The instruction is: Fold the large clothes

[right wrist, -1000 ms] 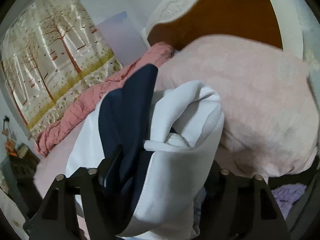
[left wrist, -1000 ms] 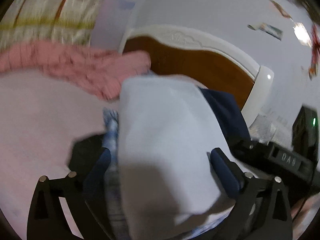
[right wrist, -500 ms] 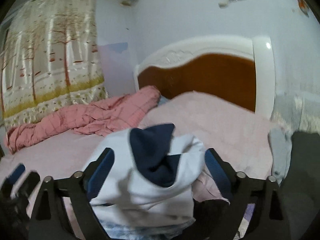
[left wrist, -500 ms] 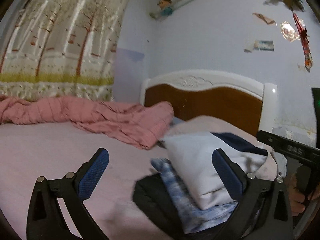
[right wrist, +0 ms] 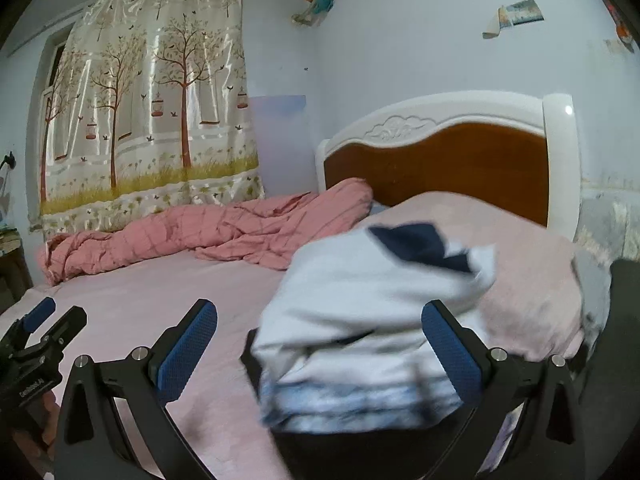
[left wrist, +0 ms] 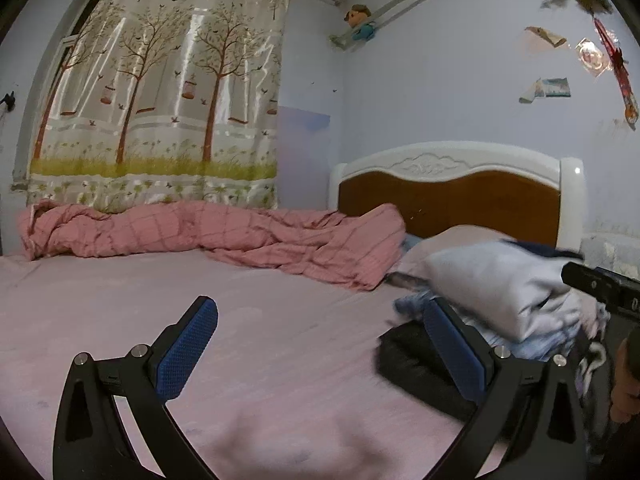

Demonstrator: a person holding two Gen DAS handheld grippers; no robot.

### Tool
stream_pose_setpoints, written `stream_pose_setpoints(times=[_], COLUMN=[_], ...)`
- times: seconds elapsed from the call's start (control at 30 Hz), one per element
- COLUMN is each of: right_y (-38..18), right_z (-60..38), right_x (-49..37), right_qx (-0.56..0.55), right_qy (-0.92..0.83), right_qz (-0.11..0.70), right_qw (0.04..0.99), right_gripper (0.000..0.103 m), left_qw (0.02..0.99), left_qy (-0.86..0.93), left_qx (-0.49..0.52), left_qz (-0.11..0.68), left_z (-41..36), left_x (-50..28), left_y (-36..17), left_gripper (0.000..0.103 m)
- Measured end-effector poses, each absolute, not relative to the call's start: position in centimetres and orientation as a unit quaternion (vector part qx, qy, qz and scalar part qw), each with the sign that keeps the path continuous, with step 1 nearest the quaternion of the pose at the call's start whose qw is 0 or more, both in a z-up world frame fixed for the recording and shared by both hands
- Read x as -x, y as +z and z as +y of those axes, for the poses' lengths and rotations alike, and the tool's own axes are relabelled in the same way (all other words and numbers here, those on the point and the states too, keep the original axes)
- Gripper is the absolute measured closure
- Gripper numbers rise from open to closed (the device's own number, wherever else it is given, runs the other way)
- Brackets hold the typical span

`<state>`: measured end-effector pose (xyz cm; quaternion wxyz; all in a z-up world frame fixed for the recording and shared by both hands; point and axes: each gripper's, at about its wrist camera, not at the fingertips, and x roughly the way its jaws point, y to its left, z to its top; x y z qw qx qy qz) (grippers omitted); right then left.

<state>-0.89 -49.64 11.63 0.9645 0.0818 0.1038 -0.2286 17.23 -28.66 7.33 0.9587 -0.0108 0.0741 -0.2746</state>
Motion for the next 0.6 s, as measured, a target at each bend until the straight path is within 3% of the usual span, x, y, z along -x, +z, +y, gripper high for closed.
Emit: stream_pose_setpoints(times=[0.33,0.6], right_y=[2.2,-1.4], right_z=[-42.0,-41.1], right_x=[-2.7,-4.0], right_qx=[-0.056,-0.074], right_qy=[-0.232,-0.271], right_qz=[0.119,0.115], right_qw=[0.964,0.953], right_gripper=[0.0,0.0], left_qw=[0.962,0.963], left_qy=[-0.25,-0.252], left_qx=[-0.003,-0.026], left_qz=[0.108,0.097], left_z=[-25.7,-26.9], left_x=[-19.8,-19.2], left_y=[0.8,-0.5], left_gripper=[0.0,0.0])
